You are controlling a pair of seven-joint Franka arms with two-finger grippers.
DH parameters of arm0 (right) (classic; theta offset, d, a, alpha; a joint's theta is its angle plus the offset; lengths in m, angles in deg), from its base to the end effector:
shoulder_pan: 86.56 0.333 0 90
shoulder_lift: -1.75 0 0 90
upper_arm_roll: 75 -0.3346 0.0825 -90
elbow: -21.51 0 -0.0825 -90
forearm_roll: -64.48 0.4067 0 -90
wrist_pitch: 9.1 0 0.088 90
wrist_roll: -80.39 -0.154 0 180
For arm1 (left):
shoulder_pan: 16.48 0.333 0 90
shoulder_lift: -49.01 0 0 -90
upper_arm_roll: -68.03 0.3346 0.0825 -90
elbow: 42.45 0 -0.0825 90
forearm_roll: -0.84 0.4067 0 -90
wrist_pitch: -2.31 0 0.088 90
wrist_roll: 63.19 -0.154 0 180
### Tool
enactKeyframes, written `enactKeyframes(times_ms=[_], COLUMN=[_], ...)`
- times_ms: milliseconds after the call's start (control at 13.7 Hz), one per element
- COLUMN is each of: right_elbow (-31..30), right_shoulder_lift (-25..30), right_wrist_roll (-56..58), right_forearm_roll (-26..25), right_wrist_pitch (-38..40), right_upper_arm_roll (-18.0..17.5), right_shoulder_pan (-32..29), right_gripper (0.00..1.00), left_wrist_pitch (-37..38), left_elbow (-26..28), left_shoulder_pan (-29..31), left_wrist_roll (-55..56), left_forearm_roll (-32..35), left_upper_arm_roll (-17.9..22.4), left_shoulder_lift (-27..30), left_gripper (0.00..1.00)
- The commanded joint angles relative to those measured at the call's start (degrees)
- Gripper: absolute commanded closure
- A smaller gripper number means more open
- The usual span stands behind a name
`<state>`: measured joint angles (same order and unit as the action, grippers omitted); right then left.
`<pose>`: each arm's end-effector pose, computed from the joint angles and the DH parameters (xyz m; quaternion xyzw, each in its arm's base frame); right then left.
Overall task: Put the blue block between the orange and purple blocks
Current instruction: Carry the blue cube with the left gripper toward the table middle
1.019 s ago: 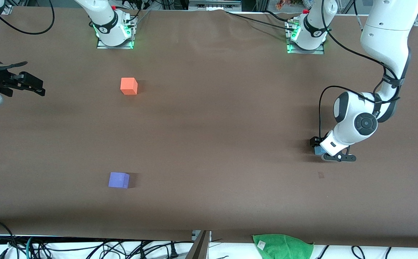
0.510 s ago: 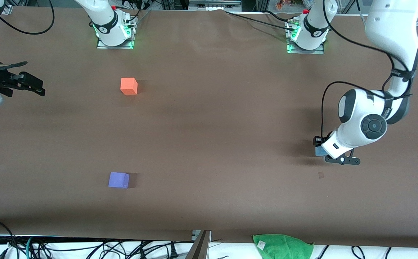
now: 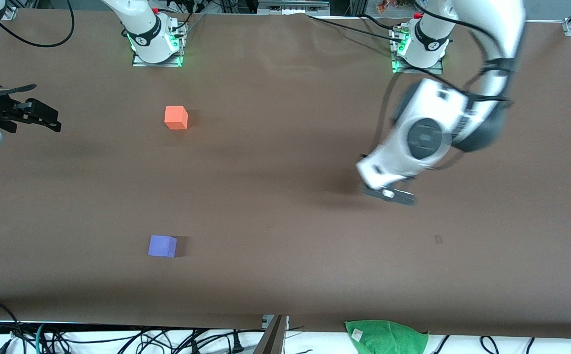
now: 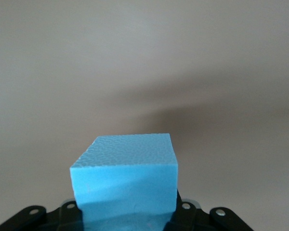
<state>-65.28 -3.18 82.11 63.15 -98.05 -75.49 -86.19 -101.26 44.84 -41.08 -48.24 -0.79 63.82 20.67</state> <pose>0.6004 0.0052 0.5715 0.9994 0.0226 -0.0243 0.0111 0.6035 -0.3298 0.3188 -0.9876 0.1127 0.1085 0.0100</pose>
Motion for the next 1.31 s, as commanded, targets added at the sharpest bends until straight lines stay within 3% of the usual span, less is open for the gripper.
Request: enactKeyframes(times_ms=[0,291,510,655,801,1019,1238], right_elbow=[1.45,1.45,1.37,1.37,1.37,1.37,1.37], right_shoulder_lift=[-1.04,-2.36,-2.54,-4.63,-5.17,-6.05,-6.66], right_wrist_roll=[0.56,0.82,1.0,1.0,1.17,1.26,0.47], right_forearm_roll=[0.89,0.89,0.8,0.89,0.45,0.19,0.71], right_wrist_pitch=[0.36,0.36,0.36,0.36,0.36,0.45,0.27], right_upper_arm_roll=[-0.21,-0.13,-0.13,-0.13,-0.13,-0.13,-0.21], right_shoulder_pan=[-0.47,-0.55,-0.47,-0.55,-0.73,-0.64,-0.29], right_gripper=[0.0,0.0,0.0,0.0,0.0,0.0,0.0], left_wrist_pitch=[-4.94,-23.83,-29.84,-29.85,-29.85,-28.8,-21.01], left_elbow=[-4.93,-5.02,-4.49,-4.15,-4.06,-4.14,-4.67], left_shoulder_pan=[-9.47,-15.11,-17.67,-17.59,-17.5,-16.88,-16.19], left_wrist_roll=[12.68,27.21,29.09,30.13,30.15,30.31,30.4], left_forearm_roll=[-1.63,-3.46,-2.77,-2.85,-2.59,-2.5,-2.5], left_upper_arm_roll=[1.05,0.96,1.05,1.05,1.13,1.13,1.66], left_shoulder_lift=[-8.64,-15.59,-19.37,-19.56,-19.82,-18.08,-11.68], left_gripper=[0.98,0.97,0.91,0.69,0.0,0.0,0.0])
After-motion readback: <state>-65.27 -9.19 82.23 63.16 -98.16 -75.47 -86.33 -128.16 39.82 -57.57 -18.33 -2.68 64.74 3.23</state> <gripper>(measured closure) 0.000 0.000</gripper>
